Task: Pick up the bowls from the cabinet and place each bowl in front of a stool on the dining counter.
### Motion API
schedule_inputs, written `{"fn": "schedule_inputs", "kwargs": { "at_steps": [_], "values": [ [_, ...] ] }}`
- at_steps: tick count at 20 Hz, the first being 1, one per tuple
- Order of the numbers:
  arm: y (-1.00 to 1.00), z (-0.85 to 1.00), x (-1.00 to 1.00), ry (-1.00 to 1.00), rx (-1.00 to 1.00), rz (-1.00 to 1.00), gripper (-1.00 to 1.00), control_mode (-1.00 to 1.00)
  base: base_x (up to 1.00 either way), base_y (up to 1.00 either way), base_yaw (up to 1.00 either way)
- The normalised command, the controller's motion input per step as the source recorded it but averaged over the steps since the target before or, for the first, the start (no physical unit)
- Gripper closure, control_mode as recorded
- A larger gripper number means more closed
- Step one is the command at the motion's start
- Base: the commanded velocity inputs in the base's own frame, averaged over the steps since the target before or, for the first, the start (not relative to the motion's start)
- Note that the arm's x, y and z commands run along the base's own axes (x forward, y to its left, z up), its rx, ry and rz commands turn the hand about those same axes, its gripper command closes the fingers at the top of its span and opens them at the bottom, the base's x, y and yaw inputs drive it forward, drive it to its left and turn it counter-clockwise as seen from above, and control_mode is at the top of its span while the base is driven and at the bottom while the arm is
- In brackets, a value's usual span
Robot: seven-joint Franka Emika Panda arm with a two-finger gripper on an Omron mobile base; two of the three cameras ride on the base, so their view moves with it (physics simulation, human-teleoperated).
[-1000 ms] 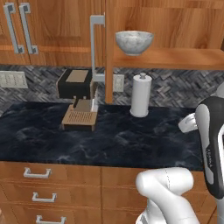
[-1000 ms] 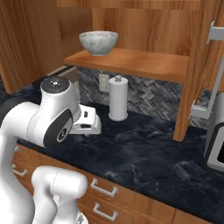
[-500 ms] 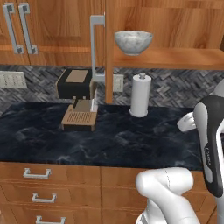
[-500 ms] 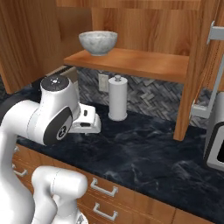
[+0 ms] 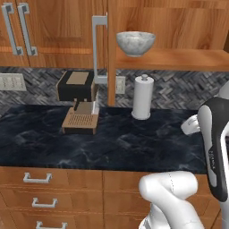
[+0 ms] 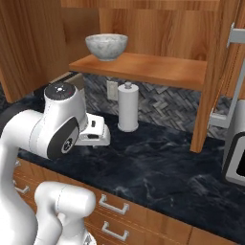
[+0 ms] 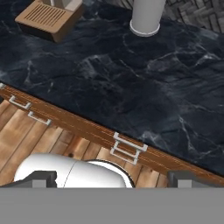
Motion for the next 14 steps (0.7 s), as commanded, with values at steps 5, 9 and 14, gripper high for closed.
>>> {"fn": "schedule_inputs", "kwargs": {
  "at_steps": [5,9,14],
  "values": [
    [0.0,0.0,0.0,0.0,0.0,0.0,-1.0,1.0,0.0,0.0,0.0],
    [0.0,0.09,0.0,-0.03,0.0,0.0,-1.0,-1.0,0.0,0.0,0.0],
    [0.04,0.38,0.0,-0.12,0.0,0.0,-1.0,-1.0,0.0,0.0,0.0]
  ]
}}
